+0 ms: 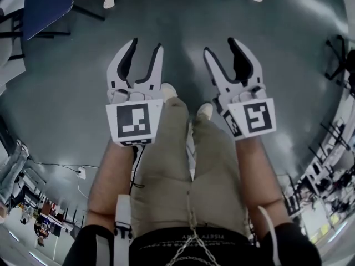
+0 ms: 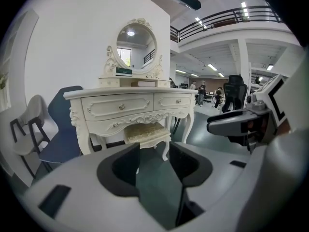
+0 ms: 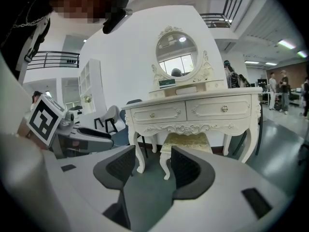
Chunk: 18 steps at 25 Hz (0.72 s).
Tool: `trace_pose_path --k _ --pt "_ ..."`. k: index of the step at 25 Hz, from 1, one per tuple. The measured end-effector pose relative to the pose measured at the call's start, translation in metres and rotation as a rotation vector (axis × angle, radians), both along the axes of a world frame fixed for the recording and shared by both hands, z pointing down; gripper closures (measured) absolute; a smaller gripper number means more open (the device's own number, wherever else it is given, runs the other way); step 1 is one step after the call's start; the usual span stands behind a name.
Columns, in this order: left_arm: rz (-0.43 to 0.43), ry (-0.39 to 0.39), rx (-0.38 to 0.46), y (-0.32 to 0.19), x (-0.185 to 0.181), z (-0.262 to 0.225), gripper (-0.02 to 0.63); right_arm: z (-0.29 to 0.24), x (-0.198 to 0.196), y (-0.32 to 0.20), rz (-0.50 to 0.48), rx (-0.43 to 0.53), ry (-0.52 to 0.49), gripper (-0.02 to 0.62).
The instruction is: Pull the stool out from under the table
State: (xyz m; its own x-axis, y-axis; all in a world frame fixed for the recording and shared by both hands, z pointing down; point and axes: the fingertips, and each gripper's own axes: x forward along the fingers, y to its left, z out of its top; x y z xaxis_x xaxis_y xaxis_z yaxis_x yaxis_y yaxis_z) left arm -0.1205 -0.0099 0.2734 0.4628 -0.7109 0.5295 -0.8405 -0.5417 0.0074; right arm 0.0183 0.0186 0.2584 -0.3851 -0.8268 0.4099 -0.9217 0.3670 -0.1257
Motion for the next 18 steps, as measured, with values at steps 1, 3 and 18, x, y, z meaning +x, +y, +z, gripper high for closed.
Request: trace_pose_path --k 1,3,18 --pt "0.0 0.002 0.002 -0.003 -0.001 -0.001 0.43 -0.003 -0.001 -0.006 0.002 0.008 0.001 0.387" --pt "0.0 0.001 0.003 -0.011 -0.003 0.0 0.43 -0.008 -0.004 -0.018 0.006 0.025 0.002 0.387" --pt "-0.028 -0.034 -0.027 -0.047 -0.029 0.02 0.43 0.018 -0.03 -0.051 -0.049 -0.011 -0.044 0.387"
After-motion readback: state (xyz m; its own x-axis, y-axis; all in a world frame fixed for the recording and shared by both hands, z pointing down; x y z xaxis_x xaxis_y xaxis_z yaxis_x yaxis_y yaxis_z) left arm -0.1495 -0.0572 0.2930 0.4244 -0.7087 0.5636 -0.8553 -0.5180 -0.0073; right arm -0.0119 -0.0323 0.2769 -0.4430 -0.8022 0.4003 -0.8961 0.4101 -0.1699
